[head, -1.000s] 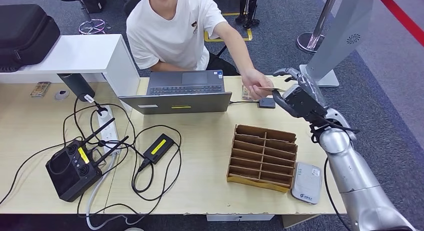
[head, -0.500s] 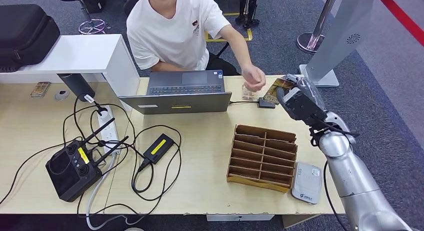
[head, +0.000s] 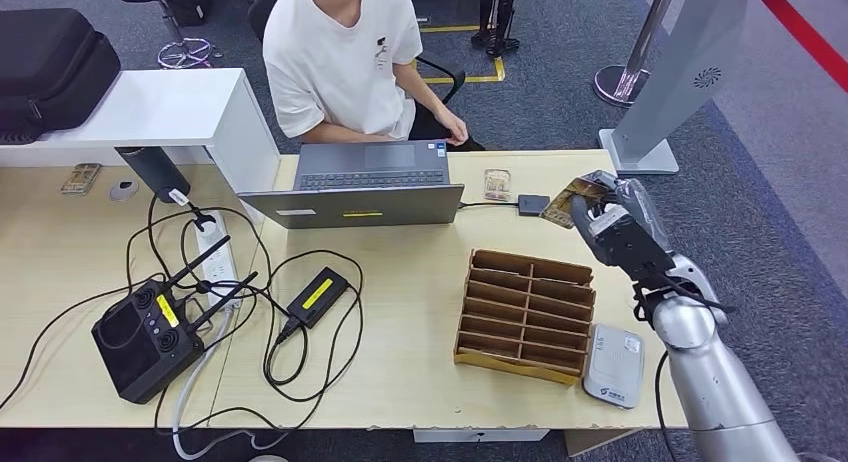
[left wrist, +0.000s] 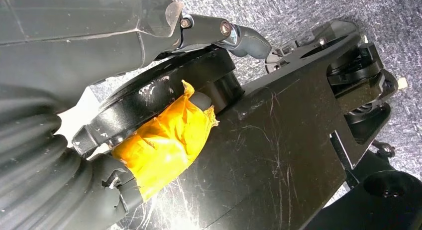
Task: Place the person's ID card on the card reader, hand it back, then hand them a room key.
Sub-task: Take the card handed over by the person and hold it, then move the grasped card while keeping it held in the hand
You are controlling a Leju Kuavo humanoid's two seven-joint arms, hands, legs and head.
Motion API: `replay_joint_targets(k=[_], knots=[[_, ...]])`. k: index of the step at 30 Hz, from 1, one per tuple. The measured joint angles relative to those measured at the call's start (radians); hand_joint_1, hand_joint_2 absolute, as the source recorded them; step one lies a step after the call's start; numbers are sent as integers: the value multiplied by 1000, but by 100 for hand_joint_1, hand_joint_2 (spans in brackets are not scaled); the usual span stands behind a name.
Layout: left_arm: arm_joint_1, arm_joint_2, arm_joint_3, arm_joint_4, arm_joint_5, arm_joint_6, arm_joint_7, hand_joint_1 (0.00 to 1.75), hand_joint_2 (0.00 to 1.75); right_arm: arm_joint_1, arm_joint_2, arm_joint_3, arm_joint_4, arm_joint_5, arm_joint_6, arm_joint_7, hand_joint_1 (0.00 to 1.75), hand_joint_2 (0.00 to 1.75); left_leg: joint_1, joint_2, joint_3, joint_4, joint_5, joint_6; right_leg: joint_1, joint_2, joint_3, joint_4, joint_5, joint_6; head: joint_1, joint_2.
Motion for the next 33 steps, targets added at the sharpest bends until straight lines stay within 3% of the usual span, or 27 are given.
replay_joint_targets(k=[10, 21, 33], knots=[[2, -1, -3, 0, 12, 17, -15, 0, 175, 178, -57, -161, -143, -48, 1, -41, 175, 175, 0, 0, 0, 0, -1, 1, 0, -1, 0, 0, 0, 0, 0, 0], [3, -4, -5, 0, 19, 33, -33, 0, 175, 352, -61, -303, -263, -60, 22, -74, 175, 175, 0, 0, 0, 0, -1, 1, 0, -1, 0, 0, 0, 0, 0, 0], [6, -5, -5, 0, 35, 39, -45, 0, 175, 534, 11, -329, -289, 29, 10, -119, 175, 175, 0, 0, 0, -1, -1, 1, 0, -1, 0, 0, -1, 1, 0, 0]])
